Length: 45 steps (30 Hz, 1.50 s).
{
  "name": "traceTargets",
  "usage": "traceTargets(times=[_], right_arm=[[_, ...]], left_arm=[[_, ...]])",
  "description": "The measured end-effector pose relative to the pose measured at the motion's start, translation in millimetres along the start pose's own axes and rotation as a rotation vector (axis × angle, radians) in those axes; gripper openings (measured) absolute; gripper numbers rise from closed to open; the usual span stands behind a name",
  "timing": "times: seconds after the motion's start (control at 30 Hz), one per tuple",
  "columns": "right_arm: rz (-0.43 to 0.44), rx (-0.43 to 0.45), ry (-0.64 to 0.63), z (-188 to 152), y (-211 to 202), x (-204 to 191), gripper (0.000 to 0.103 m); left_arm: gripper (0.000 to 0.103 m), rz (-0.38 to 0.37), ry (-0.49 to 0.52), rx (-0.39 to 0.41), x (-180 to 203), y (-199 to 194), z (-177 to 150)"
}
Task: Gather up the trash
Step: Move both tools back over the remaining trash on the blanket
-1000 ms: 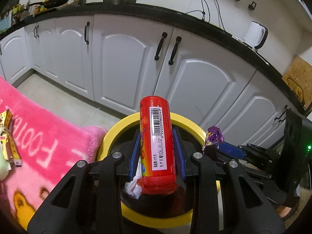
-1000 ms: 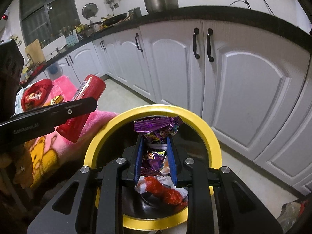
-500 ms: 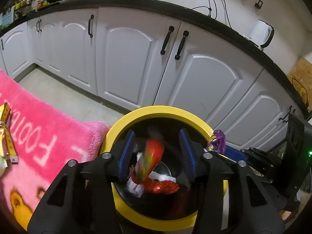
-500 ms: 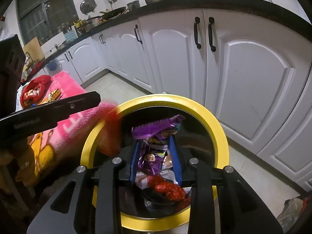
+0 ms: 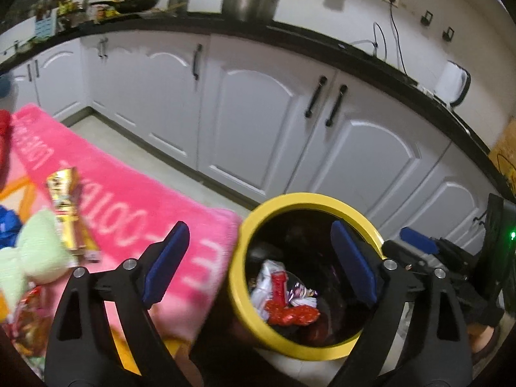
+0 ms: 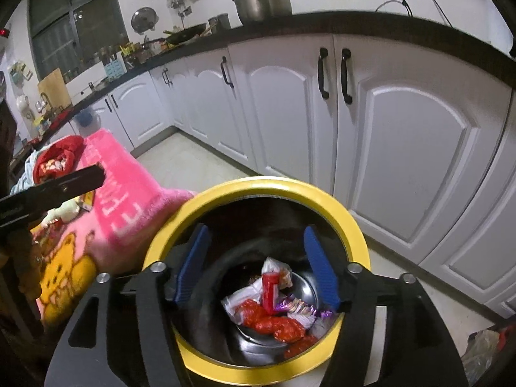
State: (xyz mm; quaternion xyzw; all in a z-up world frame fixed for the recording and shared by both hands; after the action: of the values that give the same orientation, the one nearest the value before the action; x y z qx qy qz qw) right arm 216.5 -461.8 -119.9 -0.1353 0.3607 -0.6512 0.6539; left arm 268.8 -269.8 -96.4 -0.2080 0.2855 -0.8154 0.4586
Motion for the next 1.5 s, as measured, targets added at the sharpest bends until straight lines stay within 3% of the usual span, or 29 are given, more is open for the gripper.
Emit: traceTargets(times=[0.1, 0.4, 0.93, 1.5], right_arm=[[0.000, 0.025, -0.010, 8, -8, -12, 0.073], [0.068, 0.067, -0.073, 24, -32, -76, 0.086], [0.172, 0.023, -0.173, 11, -36, -178, 0.088], [0.255, 0.019, -0.253, 8, -32, -250, 0.088]], left_arm=[[0.092, 0.034, -0.020, 0.029, -16, -21, 1], [0.092, 0.142, -0.079, 0.103, -65, -89, -6], [0.092, 0.280, -0.189, 0.198, -146, -177, -37], [0.092, 0.345, -0.272, 0.218, -195, -218, -68]])
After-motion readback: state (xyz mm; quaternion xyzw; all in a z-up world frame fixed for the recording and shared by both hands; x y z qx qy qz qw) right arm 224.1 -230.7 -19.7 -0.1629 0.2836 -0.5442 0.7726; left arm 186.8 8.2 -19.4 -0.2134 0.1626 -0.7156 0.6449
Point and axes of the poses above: each gripper's, at about its wrist camera, not at the fingertips, and y roughly the way its jaws point, x to its right, z to its top, the point moved 10 cm from there along y, roughly the way its jaws point, and after that the axes turned 10 degrees about y, right-handed, at the moved point
